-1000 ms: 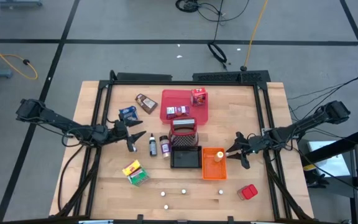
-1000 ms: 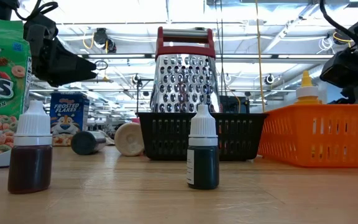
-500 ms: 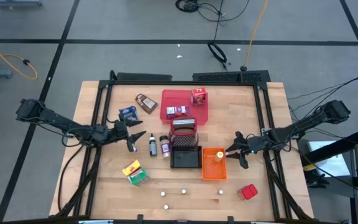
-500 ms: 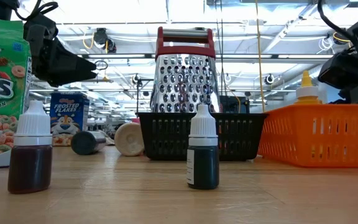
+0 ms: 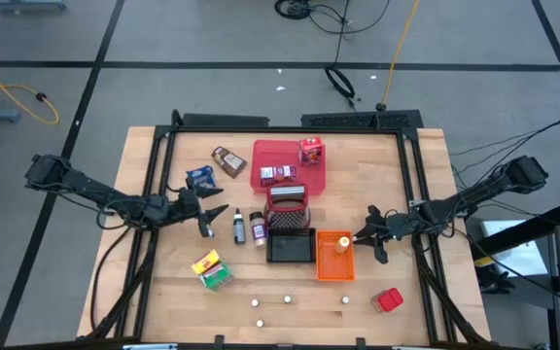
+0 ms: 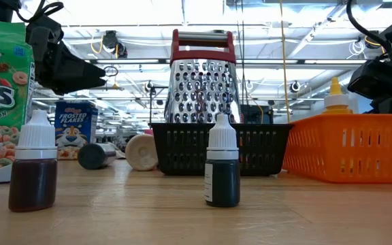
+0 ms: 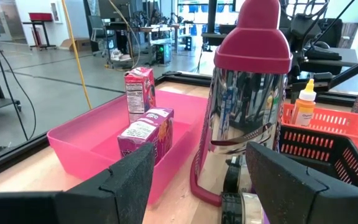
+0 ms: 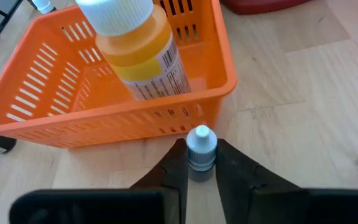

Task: Pick & Place Kitchen Items
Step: Put the pink food coloring bottle into the orange bin

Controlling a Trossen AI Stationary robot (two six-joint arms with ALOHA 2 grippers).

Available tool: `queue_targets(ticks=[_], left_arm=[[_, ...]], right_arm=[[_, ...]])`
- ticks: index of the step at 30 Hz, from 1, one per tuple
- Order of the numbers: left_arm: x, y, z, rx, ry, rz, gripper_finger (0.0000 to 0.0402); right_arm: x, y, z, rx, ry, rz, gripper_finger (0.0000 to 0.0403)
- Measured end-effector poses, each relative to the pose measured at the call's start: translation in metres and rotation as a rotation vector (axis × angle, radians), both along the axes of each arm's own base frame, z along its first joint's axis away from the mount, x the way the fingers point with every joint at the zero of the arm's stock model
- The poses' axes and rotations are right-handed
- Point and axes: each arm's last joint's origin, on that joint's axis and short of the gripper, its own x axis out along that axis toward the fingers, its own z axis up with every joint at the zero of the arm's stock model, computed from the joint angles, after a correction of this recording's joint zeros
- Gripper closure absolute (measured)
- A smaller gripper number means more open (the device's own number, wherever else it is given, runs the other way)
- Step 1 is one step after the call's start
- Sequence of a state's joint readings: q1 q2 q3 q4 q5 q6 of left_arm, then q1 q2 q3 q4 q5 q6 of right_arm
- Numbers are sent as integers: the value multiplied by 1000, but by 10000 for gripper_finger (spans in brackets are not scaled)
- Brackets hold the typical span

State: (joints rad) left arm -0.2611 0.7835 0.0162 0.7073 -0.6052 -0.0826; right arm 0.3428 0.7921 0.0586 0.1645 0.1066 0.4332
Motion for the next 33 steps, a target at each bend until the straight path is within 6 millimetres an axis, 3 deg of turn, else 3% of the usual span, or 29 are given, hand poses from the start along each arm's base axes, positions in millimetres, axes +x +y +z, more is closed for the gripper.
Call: queue_targets(ticks=[9, 18, 33], left_arm=[[0, 0, 0, 0, 0, 0, 147], [0, 0, 0, -3, -2, 0, 146], [0, 0, 0, -7, -3, 0, 146]], right_arm=[[-2, -1, -2, -30, 58, -12, 356], [7, 1, 26, -118, 135, 15, 356], [7, 0, 61, -135, 32, -5, 356]])
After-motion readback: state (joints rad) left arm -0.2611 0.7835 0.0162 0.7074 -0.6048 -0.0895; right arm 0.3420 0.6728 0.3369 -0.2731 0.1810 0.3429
